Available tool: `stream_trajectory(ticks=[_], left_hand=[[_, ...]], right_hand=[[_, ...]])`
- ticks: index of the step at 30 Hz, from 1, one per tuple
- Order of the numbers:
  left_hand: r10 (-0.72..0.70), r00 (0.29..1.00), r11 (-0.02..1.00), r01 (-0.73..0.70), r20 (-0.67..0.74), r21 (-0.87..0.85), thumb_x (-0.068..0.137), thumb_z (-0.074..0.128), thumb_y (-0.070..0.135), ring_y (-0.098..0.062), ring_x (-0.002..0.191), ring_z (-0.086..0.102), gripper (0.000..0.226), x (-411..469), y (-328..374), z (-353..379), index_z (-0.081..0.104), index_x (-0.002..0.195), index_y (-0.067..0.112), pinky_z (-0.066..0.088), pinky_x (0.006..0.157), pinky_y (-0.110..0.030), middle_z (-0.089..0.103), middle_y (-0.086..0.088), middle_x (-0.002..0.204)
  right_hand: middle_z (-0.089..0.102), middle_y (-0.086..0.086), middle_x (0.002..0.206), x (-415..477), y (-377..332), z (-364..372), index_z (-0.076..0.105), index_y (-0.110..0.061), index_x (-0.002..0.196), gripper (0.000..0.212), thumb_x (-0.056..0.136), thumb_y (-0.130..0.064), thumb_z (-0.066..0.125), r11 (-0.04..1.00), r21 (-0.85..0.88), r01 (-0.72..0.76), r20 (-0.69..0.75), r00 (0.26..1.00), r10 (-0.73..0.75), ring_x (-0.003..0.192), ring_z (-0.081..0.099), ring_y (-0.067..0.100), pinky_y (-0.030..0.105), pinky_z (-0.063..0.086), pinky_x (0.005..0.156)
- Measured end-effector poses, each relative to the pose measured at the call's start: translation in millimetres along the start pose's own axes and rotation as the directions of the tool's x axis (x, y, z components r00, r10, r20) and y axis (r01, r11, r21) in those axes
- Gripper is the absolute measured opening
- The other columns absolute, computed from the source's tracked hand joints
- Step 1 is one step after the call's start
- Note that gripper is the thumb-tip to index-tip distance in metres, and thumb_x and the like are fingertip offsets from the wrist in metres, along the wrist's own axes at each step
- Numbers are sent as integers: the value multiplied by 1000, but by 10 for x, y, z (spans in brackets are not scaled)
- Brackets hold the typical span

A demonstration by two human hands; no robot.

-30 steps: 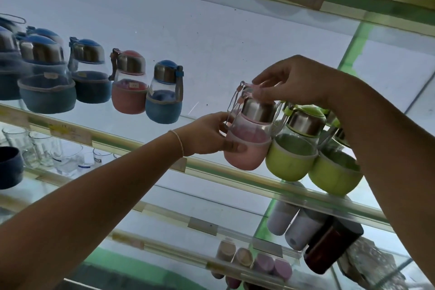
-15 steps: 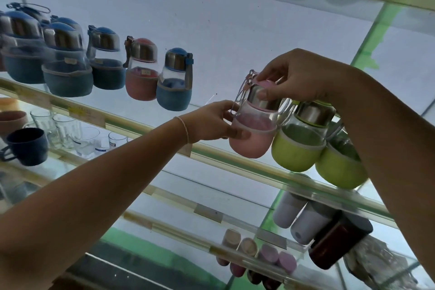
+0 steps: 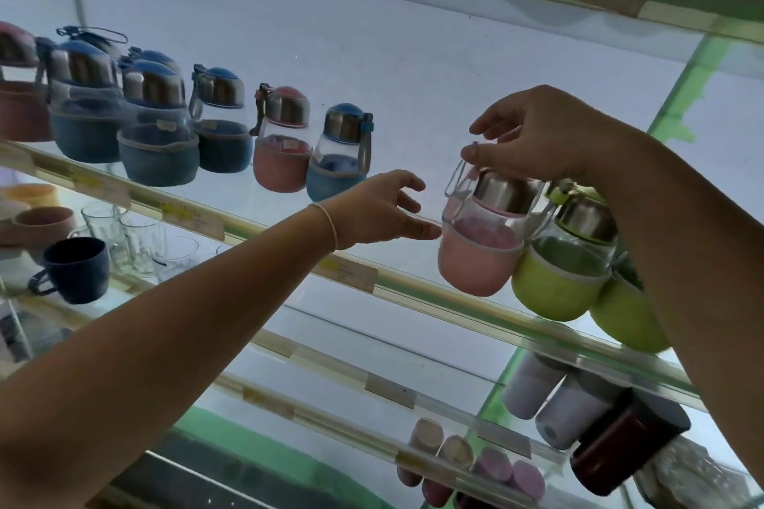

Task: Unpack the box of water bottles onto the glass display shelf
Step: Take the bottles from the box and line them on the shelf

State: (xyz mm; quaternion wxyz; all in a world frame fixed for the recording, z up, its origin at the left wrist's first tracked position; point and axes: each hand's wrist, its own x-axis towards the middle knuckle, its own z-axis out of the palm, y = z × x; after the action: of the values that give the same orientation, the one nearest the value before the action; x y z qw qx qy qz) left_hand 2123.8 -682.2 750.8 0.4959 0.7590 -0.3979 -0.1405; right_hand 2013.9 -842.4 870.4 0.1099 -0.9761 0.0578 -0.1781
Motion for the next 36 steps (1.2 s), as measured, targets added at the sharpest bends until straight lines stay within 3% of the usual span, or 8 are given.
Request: stream_trajectory(ticks=[4, 7, 10, 14, 18, 23, 30, 36], left_hand=[[14, 999, 999, -12, -46, 46, 85, 73, 32, -21, 103, 64, 59, -71, -99, -327, 45, 135, 16, 57, 90, -34, 62, -6, 117], [40, 992, 991, -24, -122, 132, 88, 70, 33, -21, 105, 63, 54, -118, -184, -590, 48, 133, 13, 54, 93, -33, 63, -4, 115], [47, 979, 979, -5, -201, 204, 89, 70, 34, -18, 102, 62, 48, -157, -311, -845, 52, 128, 13, 51, 83, -24, 65, -4, 112], [39, 952, 958, 51, -304, 282, 80, 68, 46, -20, 100, 64, 45, -205, -545, -1137, 62, 114, 16, 51, 96, -43, 70, 0, 102], [71, 931, 944, 54, -359, 325, 88, 67, 26, -24, 97, 66, 29, -252, -699, -1325, 65, 110, 8, 56, 90, -41, 71, -8, 103], [111, 885, 892, 112, -452, 437, 87, 68, 36, -18, 93, 53, 54, -185, -884, -1556, 50, 128, 6, 47, 77, -24, 60, -8, 113], [4, 907, 891, 189, -422, 414, 74, 70, 63, -25, 102, 59, 81, 119, -1098, -1688, 46, 128, 8, 55, 84, -34, 58, -8, 113], [-36, 917, 967, 132, -398, 216, 66, 84, 51, -24, 111, 58, 91, 250, -1201, -1630, 39, 135, 13, 56, 91, -37, 57, -5, 121]], right_hand=[[65, -4, 117, 146, -310, 147, 67, -23, 123, 47, 84, -47, 74, 999, -32, 39, -10, 999, -39, 106, 62, 16, 31, 47, 87], [65, -1, 122, 286, -540, 293, 66, -22, 125, 48, 85, -45, 74, 998, -27, 58, -4, 998, -58, 107, 61, 15, 33, 50, 93], [65, -1, 123, 469, -744, 452, 65, -22, 126, 51, 83, -48, 74, 997, -41, 72, 19, 997, -71, 107, 60, 14, 36, 50, 97], [62, 4, 128, 778, -881, 659, 61, -23, 131, 57, 80, -44, 77, 1000, 7, 27, -14, 1000, -27, 109, 59, 16, 39, 53, 92], [55, 7, 136, 1067, -917, 883, 53, -19, 139, 66, 81, -37, 78, 995, 96, -42, -50, 998, 47, 108, 51, 13, 30, 45, 85], [57, 7, 127, 1292, -927, 1138, 55, -22, 135, 67, 76, -39, 81, 955, 227, -191, -27, 979, 202, 105, 60, 24, 31, 52, 77], [57, 4, 113, 1323, -930, 1363, 56, -26, 124, 63, 70, -29, 88, 930, 290, -225, -95, 961, 261, 97, 63, 23, 37, 60, 76], [57, 3, 118, 1319, -926, 1390, 55, -27, 125, 64, 69, -28, 88, 927, 309, -212, -110, 960, 257, 100, 62, 23, 26, 55, 67]])
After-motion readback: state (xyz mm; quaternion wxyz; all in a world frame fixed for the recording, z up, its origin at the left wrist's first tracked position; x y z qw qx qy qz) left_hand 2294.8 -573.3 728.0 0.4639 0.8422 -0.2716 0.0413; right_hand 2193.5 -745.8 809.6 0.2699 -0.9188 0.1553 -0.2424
